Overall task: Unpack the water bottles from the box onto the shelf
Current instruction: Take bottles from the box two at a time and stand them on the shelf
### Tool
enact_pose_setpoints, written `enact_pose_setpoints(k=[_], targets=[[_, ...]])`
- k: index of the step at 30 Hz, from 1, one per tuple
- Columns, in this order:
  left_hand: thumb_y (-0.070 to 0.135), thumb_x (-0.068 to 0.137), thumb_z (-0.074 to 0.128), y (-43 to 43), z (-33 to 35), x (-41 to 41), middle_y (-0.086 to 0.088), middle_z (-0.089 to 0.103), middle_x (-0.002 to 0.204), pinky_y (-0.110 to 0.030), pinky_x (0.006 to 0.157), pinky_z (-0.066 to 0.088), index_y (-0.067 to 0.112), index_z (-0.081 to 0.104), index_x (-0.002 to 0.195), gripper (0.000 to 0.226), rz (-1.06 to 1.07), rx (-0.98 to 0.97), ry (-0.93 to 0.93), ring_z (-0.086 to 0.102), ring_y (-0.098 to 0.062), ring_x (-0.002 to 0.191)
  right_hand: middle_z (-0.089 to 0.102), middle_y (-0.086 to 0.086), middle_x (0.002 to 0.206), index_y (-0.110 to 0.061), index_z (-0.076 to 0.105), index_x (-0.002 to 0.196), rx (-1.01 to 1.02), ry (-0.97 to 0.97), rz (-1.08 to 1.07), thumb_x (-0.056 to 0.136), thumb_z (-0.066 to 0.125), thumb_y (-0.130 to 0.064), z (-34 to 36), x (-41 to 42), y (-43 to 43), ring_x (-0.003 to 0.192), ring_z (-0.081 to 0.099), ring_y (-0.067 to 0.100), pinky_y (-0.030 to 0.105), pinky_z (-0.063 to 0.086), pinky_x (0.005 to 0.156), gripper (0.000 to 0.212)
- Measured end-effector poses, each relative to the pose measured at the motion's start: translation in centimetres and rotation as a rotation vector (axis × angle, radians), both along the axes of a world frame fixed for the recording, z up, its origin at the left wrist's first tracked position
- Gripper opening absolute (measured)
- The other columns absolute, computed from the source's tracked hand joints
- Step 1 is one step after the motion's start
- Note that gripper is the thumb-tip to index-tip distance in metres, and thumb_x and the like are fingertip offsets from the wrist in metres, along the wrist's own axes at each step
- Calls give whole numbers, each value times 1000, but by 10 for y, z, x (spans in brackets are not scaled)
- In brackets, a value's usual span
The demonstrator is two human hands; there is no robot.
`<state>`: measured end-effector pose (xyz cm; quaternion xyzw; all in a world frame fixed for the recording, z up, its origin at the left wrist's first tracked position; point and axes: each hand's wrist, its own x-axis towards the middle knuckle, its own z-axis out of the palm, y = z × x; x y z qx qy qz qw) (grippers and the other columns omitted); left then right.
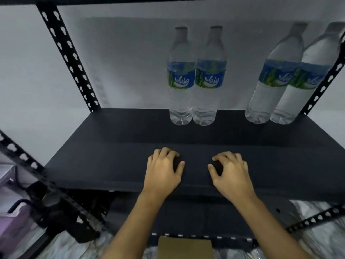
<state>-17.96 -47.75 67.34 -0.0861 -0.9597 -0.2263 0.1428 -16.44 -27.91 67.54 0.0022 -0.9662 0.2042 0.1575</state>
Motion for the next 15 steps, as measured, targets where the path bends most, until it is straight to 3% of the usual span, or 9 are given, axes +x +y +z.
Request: enact_pose_setpoints(k=[5, 7, 10, 15], targets=[[33, 95, 63, 0, -24, 87, 2, 58, 128, -39, 110, 41, 17, 65, 123, 32, -16, 114, 104, 48, -19, 125, 62, -1, 113, -13, 70, 106, -90, 154, 58, 84, 69, -25, -19, 78, -12, 110, 50, 21, 37, 40, 97, 25], [29, 95, 64, 3, -41, 122, 3, 57, 125, -36, 106, 45, 16, 63, 123, 31, -19, 212, 58, 47, -16, 123, 62, -2, 112, -13, 69, 106, -156, 152, 80, 85, 65, -25, -36, 110, -18, 109, 50, 19, 32, 36, 95, 25], [30, 95, 62, 5, -82, 167, 7, 59, 120, -33, 94, 51, 20, 62, 124, 31, 20, 311, -182, 52, -13, 116, 64, -2, 106, -13, 69, 106, -157, 14, 92, 81, 61, -29, -81, 156, -25, 102, 54, 20, 35, 43, 87, 30], [33, 92, 61, -1, -170, 213, -7, 65, 122, -44, 87, 54, 16, 62, 125, 37, 71, 163, -610, 63, -30, 111, 66, 8, 107, -9, 68, 107, -159, -395, 33, 76, 58, -37, -170, 218, -25, 99, 60, 32, 44, 52, 86, 42]])
